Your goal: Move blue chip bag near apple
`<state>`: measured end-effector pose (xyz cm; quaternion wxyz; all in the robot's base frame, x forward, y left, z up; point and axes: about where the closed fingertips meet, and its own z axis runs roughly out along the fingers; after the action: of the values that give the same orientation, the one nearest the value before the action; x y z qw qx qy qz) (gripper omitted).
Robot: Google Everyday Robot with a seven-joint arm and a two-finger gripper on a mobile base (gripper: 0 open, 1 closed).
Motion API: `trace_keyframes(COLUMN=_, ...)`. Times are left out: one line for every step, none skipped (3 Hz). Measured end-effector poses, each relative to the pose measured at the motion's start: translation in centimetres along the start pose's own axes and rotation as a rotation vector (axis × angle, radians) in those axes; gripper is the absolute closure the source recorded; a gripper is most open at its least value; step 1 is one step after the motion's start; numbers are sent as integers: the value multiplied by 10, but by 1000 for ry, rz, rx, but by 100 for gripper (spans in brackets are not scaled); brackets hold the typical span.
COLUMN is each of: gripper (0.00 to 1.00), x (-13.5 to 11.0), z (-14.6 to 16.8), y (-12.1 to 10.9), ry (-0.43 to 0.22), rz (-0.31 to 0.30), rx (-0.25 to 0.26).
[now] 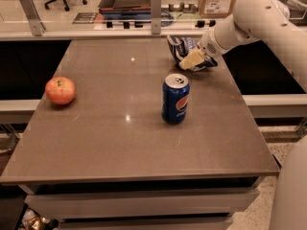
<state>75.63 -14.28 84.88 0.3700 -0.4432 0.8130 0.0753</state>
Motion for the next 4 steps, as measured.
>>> trace_keyframes(gripper=86, x=0, z=3, y=2, ry=1, rz=0, rx=-5)
trace_keyframes(gripper=100, x=1, z=6, y=3, ry=3, rz=-1, rx=-9)
trace_keyframes(gripper=100, x=-1, z=6, y=4, ry=-1, rz=-2, rx=-18)
trace_keyframes(gripper=100, x=-14, z=-9, y=3, ry=14, rz=-27, rx=-2)
